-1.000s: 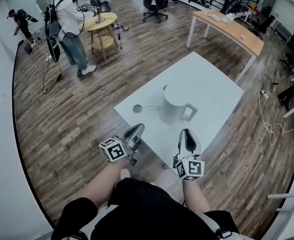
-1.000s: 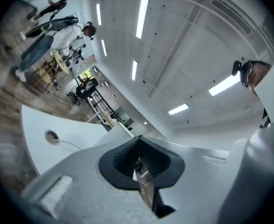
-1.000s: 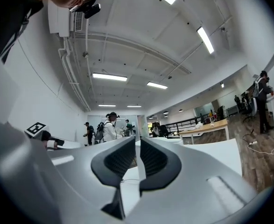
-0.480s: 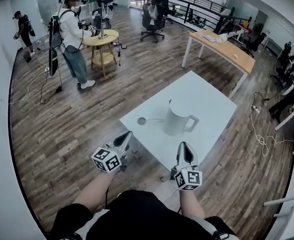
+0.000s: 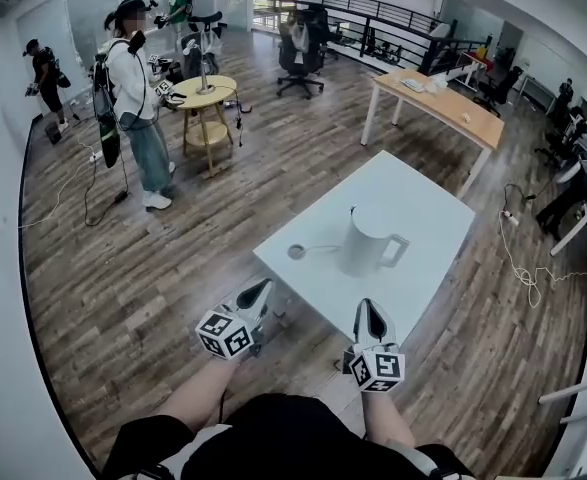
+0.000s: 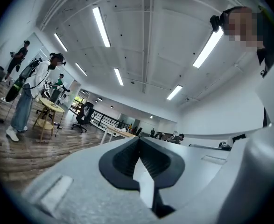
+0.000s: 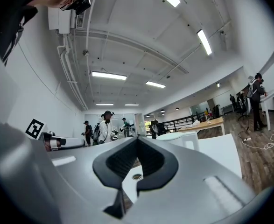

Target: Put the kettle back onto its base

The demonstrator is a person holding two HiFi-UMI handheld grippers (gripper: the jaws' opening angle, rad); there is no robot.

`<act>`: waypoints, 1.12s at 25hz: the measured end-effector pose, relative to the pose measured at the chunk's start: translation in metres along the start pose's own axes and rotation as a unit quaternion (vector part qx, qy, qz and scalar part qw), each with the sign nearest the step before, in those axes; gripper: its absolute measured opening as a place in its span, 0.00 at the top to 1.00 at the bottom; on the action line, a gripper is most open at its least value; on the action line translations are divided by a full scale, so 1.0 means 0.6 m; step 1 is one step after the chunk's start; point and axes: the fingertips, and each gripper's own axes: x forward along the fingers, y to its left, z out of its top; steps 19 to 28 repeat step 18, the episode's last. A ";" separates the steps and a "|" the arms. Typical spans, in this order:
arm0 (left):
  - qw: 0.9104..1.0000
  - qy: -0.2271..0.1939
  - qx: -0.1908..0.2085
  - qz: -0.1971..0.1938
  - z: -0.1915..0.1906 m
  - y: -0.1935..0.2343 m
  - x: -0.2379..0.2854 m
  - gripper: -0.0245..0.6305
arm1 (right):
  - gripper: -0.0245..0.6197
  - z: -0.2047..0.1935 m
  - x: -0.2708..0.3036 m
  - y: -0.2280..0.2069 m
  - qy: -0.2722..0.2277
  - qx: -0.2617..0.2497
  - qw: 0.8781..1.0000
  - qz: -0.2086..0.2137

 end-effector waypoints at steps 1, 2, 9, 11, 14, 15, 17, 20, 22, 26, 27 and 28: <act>1.000 0.000 -0.002 -0.002 0.001 0.002 -0.002 0.96 | 0.96 0.001 0.000 0.006 -0.001 -0.001 1.000 0.000; 1.000 -0.001 -0.003 -0.003 0.001 0.002 -0.003 0.96 | 0.96 0.002 0.001 0.010 -0.001 -0.001 1.000 0.001; 1.000 -0.006 0.000 -0.007 0.015 0.000 -0.012 0.96 | 0.96 0.006 0.005 0.027 0.002 -0.006 1.000 0.008; 1.000 -0.008 0.002 -0.006 0.017 0.003 -0.018 0.96 | 0.96 0.005 0.007 0.031 0.002 -0.005 1.000 0.009; 1.000 -0.013 0.006 -0.002 0.021 0.013 -0.026 0.96 | 0.96 0.004 0.015 0.039 -0.001 -0.007 1.000 0.013; 1.000 -0.014 0.006 0.000 0.023 0.017 -0.027 0.96 | 0.96 0.005 0.020 0.041 -0.002 -0.008 1.000 0.015; 1.000 -0.017 0.007 0.002 0.026 0.025 -0.026 0.96 | 0.96 0.007 0.029 0.044 -0.004 -0.010 1.000 0.019; 1.000 -0.018 0.008 0.004 0.028 0.029 -0.026 0.96 | 0.96 0.008 0.034 0.046 -0.006 -0.011 1.000 0.021; 1.000 -0.018 0.008 0.004 0.028 0.029 -0.026 0.96 | 0.96 0.008 0.034 0.046 -0.006 -0.011 1.000 0.021; 1.000 -0.018 0.008 0.004 0.028 0.029 -0.026 0.96 | 0.96 0.008 0.034 0.046 -0.006 -0.011 1.000 0.021; 1.000 -0.018 0.008 0.004 0.028 0.029 -0.026 0.96 | 0.96 0.008 0.034 0.046 -0.006 -0.011 1.000 0.021; 1.000 -0.018 0.008 0.004 0.028 0.029 -0.026 0.96 | 0.96 0.008 0.034 0.046 -0.006 -0.011 1.000 0.021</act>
